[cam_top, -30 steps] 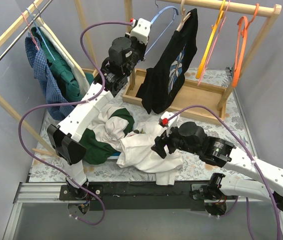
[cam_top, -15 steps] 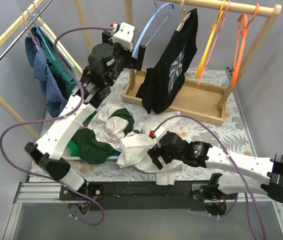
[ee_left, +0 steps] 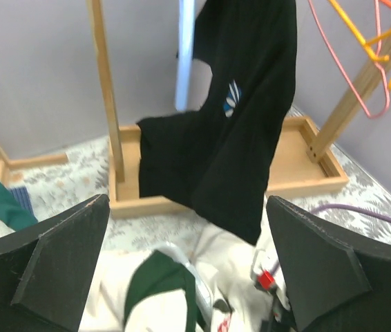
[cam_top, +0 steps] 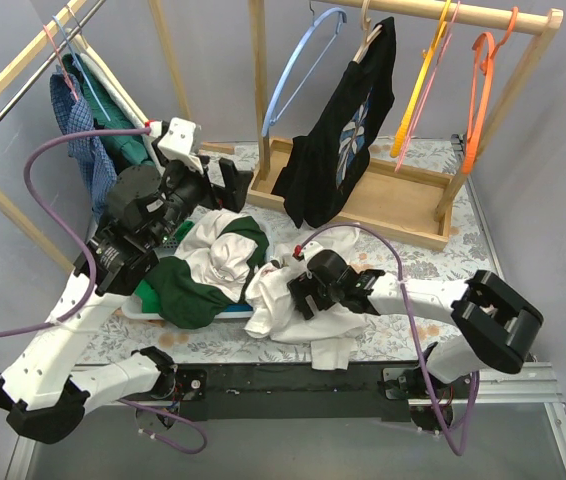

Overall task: Remove the t-shirt from the hanger
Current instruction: Place the hanger at the clothesline, then pick up the T-shirt from the center of the board.

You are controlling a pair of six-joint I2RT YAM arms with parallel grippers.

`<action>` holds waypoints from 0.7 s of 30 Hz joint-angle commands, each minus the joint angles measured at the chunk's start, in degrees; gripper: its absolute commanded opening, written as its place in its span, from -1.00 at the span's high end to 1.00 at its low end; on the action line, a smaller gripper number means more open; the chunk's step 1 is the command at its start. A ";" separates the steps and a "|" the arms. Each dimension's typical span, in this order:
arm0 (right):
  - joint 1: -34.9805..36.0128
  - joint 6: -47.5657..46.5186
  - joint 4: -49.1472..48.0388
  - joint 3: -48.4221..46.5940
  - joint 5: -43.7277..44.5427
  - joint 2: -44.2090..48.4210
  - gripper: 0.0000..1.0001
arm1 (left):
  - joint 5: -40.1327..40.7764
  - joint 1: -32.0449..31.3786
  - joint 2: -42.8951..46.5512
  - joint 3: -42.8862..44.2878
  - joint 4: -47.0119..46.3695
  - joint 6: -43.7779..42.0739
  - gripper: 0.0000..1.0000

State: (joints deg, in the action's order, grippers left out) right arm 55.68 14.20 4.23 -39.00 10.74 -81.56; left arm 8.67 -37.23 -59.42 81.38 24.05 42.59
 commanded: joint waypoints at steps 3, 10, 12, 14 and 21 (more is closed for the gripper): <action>-1.36 0.39 -6.08 3.66 -5.73 -6.41 -0.96 | -2.07 0.23 3.07 -3.86 5.12 4.25 -0.96; -1.28 3.99 1.12 4.47 -1.52 -2.30 0.97 | -3.13 0.23 4.48 -6.32 5.83 5.57 -0.96; -1.19 4.35 5.95 3.41 1.72 2.35 0.97 | -3.13 0.23 4.75 -6.59 5.83 6.01 -0.96; -1.19 4.26 10.60 0.87 3.49 8.31 0.97 | -3.39 0.23 5.19 -7.03 5.83 6.19 -0.96; -1.10 -2.58 16.51 -13.53 0.44 20.03 0.97 | -2.17 0.23 6.16 -7.38 6.27 7.16 -0.96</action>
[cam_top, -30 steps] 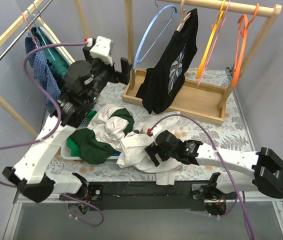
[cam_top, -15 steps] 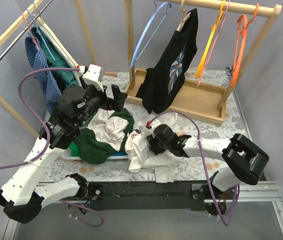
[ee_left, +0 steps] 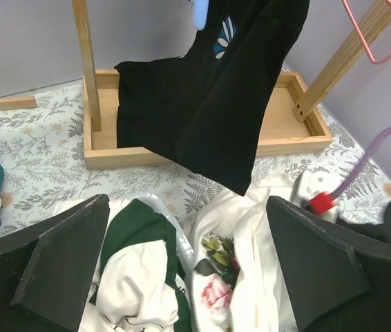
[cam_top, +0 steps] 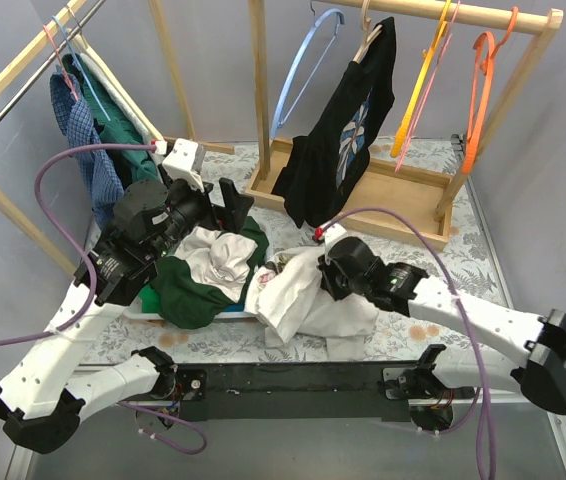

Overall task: Remove the t-shirt from the hanger
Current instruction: Pick up the T-shirt from the center of the board, then place the T-shirt in the bin.

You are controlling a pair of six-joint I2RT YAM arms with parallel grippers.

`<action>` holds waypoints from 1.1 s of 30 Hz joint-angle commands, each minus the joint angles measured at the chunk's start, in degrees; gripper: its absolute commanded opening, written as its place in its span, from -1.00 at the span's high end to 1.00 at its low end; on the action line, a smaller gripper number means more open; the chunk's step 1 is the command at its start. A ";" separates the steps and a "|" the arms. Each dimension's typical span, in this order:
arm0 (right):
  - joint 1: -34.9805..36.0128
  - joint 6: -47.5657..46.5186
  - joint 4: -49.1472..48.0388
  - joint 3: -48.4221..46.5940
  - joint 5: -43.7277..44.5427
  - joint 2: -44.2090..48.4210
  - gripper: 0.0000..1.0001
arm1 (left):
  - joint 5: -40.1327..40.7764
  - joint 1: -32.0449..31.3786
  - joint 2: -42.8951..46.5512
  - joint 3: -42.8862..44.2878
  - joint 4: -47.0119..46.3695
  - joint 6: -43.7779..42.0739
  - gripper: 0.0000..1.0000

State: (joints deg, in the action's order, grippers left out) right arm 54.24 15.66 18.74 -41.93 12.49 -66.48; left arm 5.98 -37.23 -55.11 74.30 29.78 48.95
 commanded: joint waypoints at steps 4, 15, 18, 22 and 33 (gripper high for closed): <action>0.34 -8.09 2.00 -19.66 -6.24 5.83 0.97 | 2.71 0.23 2.64 1.10 0.98 0.97 -0.96; 1.48 -13.11 -4.15 -41.64 -18.82 -5.58 0.97 | 8.96 0.23 1.85 11.21 -4.36 -0.87 -0.96; 3.06 -13.81 -6.96 -44.90 -19.70 -10.06 0.97 | 5.02 0.23 1.85 13.41 -7.18 -4.54 -0.96; 5.52 -14.34 -9.86 -49.73 -20.66 -17.18 0.97 | 4.22 0.23 1.50 16.04 -8.95 -7.28 -0.96; 8.43 -13.90 -13.29 -75.54 -23.39 -44.95 0.97 | 0.27 0.23 2.02 18.51 -5.00 -7.73 -0.96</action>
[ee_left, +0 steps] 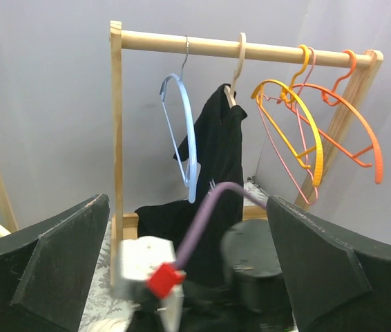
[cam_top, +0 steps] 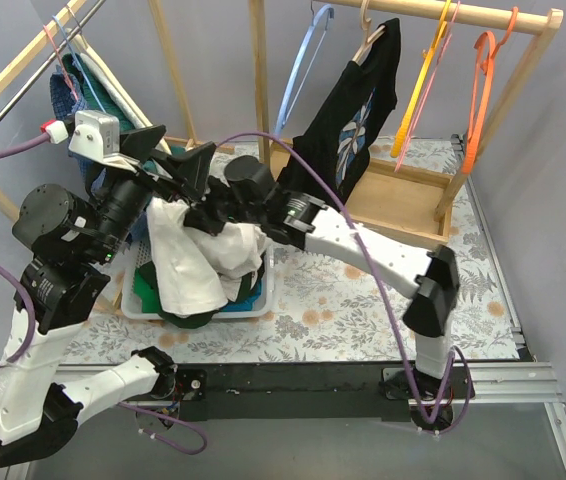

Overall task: Remove the t-shirt from the hanger
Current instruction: Place the T-shirt in the bin.

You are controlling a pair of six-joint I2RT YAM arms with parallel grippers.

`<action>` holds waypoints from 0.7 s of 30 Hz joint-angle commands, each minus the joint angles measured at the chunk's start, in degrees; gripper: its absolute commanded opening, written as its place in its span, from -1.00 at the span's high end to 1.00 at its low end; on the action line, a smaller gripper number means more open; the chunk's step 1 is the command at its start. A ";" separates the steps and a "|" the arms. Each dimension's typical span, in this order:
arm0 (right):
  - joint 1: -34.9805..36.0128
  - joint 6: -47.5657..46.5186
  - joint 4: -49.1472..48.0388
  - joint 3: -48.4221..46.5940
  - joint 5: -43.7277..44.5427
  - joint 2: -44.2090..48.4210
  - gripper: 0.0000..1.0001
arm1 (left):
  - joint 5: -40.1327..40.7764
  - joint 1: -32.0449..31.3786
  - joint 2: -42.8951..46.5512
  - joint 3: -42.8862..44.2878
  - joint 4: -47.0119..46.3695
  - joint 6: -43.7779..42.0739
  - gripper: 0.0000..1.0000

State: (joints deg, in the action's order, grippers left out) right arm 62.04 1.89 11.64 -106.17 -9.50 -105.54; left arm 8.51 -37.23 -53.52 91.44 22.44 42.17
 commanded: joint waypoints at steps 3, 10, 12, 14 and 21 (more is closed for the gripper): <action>0.97 1.26 -8.47 -13.62 -3.59 -12.14 0.97 | -2.80 0.23 1.13 1.03 3.49 -0.78 -0.96; 2.38 5.04 -16.19 -3.21 -6.58 -18.48 0.97 | -2.19 0.23 3.15 -0.82 5.78 -0.60 -0.96; 3.17 6.28 -20.42 1.30 -7.12 -18.65 0.97 | -1.92 0.23 3.59 -1.61 5.95 -0.43 -0.96; 3.44 7.60 -21.22 4.21 -6.76 -20.58 0.97 | -1.92 0.23 3.86 -2.31 6.39 -0.25 -0.96; 4.05 13.49 -3.44 -8.41 0.44 -31.12 0.97 | -1.84 0.23 3.68 -2.76 7.71 0.01 -0.96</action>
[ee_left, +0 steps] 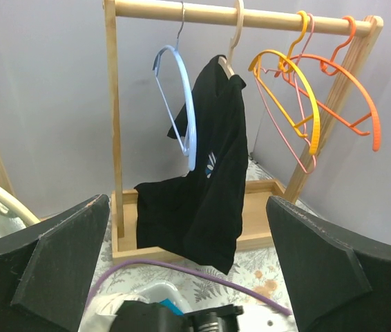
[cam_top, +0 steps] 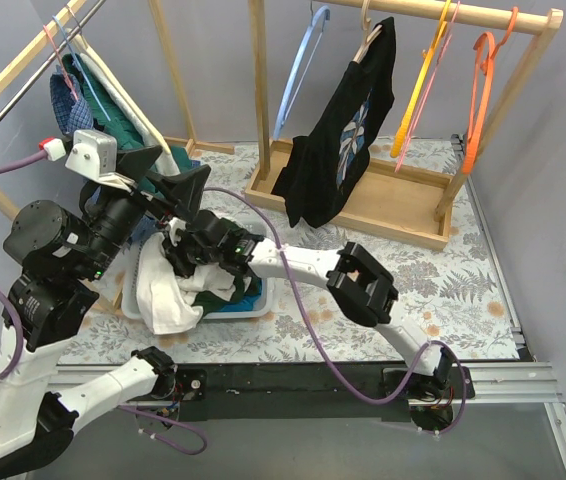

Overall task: Remove the t-shirt from the hanger
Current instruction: Place the T-shirt in the bin.

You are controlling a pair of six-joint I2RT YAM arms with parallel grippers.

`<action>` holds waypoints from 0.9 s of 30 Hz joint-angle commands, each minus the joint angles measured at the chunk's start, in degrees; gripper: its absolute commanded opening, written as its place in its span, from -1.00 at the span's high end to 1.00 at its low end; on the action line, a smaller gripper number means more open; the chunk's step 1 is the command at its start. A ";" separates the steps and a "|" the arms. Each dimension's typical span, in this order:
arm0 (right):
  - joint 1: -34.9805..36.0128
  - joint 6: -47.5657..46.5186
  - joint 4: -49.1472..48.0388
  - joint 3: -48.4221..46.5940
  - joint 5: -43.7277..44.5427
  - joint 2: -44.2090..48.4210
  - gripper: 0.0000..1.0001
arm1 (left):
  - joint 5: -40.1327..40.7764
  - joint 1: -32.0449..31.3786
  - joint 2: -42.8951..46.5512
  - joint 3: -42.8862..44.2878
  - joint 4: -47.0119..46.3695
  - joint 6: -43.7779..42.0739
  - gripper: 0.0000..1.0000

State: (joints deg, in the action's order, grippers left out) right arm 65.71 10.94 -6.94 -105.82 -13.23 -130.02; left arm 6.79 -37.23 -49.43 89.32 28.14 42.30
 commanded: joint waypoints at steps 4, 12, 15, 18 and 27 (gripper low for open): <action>0.29 5.67 23.97 -15.99 8.48 -9.91 0.97 | 0.51 0.23 -0.67 -0.64 2.44 0.50 -0.96; 0.21 6.20 25.65 -8.44 15.43 0.80 -0.46 | 0.60 0.23 -0.32 -1.52 2.62 0.85 -0.96; 0.12 5.15 28.82 -11.69 15.87 5.02 -0.66 | 0.86 0.23 -0.75 -1.16 2.45 0.41 -0.96; 0.12 4.97 26.81 -10.38 16.13 9.85 -0.75 | 1.39 0.23 -1.98 0.24 2.09 0.15 -0.96; 0.03 5.58 25.84 -1.09 21.58 22.32 -0.86 | -1.42 0.23 -7.69 6.91 2.09 -0.47 -0.96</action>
State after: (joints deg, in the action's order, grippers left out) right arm 65.63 16.32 19.51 -113.19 4.19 -115.18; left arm 7.05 -37.23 -54.85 92.68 29.93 42.68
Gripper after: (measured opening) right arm 0.918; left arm 0.981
